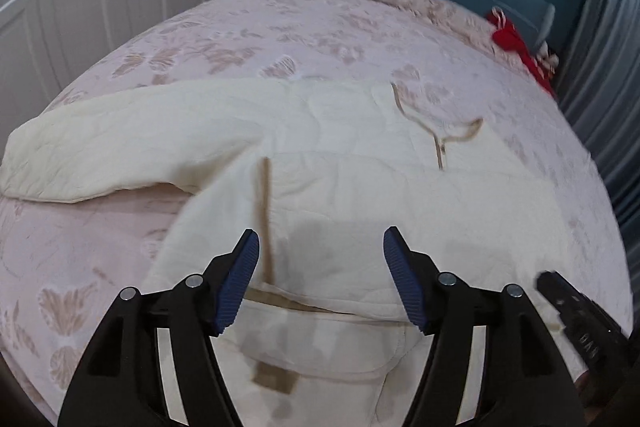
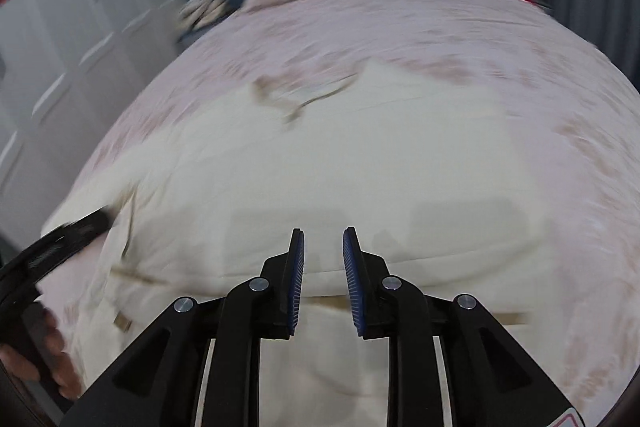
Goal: Fold large clothes
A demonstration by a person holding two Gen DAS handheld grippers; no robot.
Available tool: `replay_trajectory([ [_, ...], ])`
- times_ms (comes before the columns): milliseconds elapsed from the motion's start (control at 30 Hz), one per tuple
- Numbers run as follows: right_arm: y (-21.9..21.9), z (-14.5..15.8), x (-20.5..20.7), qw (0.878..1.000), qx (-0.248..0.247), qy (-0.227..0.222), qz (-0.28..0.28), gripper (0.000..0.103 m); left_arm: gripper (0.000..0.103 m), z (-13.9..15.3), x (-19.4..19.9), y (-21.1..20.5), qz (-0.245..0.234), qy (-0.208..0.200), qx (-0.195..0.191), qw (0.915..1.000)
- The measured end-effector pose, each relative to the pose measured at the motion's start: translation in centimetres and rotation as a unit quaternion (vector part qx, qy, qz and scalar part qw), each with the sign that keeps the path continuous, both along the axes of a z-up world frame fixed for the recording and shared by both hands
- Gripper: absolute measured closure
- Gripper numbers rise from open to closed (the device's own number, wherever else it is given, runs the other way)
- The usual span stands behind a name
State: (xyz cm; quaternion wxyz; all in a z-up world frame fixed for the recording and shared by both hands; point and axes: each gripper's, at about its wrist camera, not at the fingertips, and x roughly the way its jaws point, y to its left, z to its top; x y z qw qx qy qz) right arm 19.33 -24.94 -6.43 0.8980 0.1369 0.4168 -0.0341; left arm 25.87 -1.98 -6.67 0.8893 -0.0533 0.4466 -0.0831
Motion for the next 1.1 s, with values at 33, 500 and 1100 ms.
replay_trajectory([
  [33, 1.3, -0.7, 0.7, 1.0, 0.0, 0.009, 0.013, 0.084, 0.041, -1.1, 0.2, -0.8, -0.007, 0.011, 0.012, 0.9998],
  [500, 5.3, -7.4, 1.5, 0.998, -0.061, 0.021, 0.025, 0.089, 0.036, -7.7, -0.6, -2.7, -0.022, 0.0, 0.064, 0.9977],
  [1100, 6.0, -7.5, 1.2, 0.996, -0.082, 0.0, 0.02, 0.088, 0.014, -3.7, 0.3, 39.0, 0.367, 0.007, -0.137, 0.9201],
])
